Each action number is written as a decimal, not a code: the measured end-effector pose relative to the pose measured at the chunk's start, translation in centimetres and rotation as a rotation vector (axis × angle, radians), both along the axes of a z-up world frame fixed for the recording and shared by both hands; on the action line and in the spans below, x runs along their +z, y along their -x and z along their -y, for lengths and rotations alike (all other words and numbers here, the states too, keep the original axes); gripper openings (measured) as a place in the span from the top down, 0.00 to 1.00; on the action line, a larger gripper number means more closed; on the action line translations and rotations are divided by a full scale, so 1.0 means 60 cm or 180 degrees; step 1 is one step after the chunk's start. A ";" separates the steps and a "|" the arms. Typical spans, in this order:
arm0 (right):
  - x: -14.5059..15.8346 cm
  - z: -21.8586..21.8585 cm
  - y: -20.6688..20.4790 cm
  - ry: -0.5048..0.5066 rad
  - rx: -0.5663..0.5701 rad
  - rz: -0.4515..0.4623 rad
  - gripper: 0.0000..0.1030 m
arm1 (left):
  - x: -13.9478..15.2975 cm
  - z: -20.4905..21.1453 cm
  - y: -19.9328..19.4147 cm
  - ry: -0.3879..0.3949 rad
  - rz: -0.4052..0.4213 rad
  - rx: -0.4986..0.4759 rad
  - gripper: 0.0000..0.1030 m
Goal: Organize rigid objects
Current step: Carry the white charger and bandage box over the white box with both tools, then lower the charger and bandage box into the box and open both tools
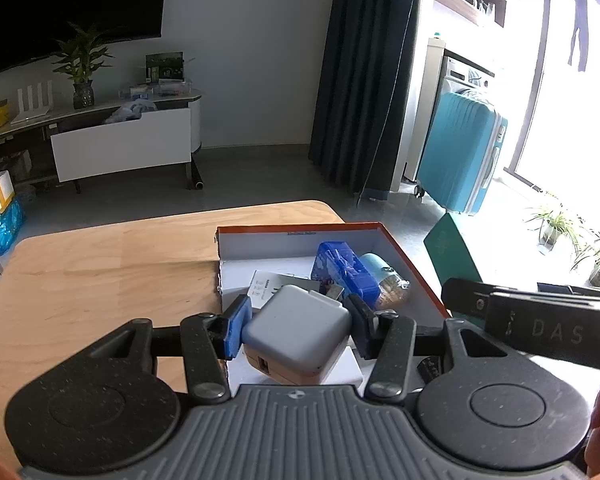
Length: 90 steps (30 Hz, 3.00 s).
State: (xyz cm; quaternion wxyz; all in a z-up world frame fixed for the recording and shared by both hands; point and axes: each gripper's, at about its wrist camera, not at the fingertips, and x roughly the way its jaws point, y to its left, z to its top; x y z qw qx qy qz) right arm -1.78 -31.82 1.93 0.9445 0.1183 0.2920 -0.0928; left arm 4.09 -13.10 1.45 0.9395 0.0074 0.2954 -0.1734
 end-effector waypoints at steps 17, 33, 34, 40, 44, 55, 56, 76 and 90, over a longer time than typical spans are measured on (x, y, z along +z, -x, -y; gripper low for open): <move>-0.003 0.006 -0.016 0.0006 0.0013 -0.0024 0.19 | -0.003 0.008 -0.016 -0.0006 -0.0038 -0.0025 0.50; -0.016 0.021 -0.035 -0.0012 0.0015 -0.0082 0.19 | -0.013 0.018 -0.033 -0.0020 -0.0108 -0.0054 0.50; -0.016 0.020 -0.035 -0.0011 0.0014 -0.0084 0.19 | -0.014 0.020 -0.034 -0.0021 -0.0116 -0.0057 0.50; -0.017 0.022 -0.039 -0.0014 0.0022 -0.0098 0.19 | -0.019 0.026 -0.040 -0.0037 -0.0142 -0.0065 0.50; -0.020 0.023 -0.043 -0.0001 0.0040 -0.0099 0.19 | -0.021 0.029 -0.043 -0.0040 -0.0154 -0.0069 0.50; -0.024 0.021 -0.046 -0.0008 0.0075 -0.0152 0.19 | -0.025 0.039 -0.050 -0.0036 -0.0177 -0.0094 0.50; -0.023 0.022 -0.049 -0.0010 0.0080 -0.0158 0.19 | -0.025 0.039 -0.050 -0.0035 -0.0180 -0.0095 0.50; -0.030 0.031 -0.095 -0.0008 0.0149 -0.0320 0.18 | -0.039 0.049 -0.067 -0.0021 -0.0258 -0.0124 0.50; -0.034 0.034 -0.112 0.0023 0.0208 -0.0391 0.18 | -0.043 0.051 -0.070 -0.0026 -0.0274 -0.0123 0.50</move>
